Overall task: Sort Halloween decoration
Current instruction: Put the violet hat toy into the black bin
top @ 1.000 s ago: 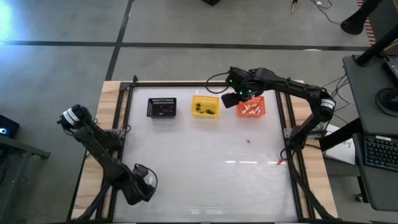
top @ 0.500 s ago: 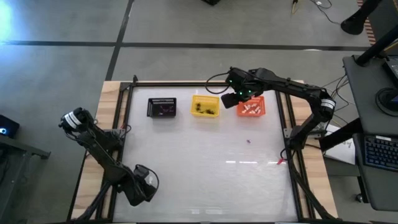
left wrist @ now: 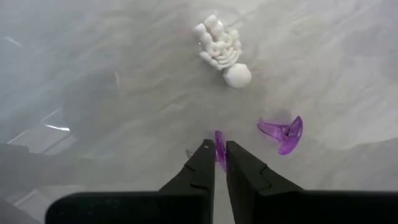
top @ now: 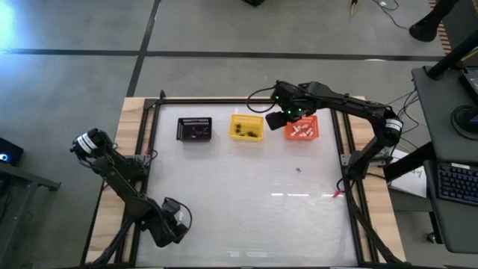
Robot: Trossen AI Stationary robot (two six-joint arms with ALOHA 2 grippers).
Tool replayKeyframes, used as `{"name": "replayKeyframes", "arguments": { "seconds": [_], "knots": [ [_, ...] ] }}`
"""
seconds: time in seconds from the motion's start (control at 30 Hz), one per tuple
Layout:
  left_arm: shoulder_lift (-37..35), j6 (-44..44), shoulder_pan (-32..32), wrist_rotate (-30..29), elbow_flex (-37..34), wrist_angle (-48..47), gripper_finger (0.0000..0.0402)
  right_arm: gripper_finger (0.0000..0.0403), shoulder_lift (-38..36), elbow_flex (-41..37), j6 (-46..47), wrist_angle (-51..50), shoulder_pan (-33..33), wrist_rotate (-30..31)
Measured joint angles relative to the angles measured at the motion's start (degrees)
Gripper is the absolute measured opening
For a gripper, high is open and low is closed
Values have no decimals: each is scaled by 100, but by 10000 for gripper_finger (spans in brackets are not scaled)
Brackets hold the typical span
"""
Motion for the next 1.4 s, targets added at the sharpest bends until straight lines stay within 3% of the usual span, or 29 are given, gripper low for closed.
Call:
{"name": "replayKeyframes", "arguments": {
  "seconds": [0.6,1.4],
  "knots": [
    [-142,455,-8,43,63,-75,0,128,-2,-1,140,1,0,2],
    [-1220,936,97,-459,66,-809,0,132,-4,-4,195,-2,4,10]
  ]
}}
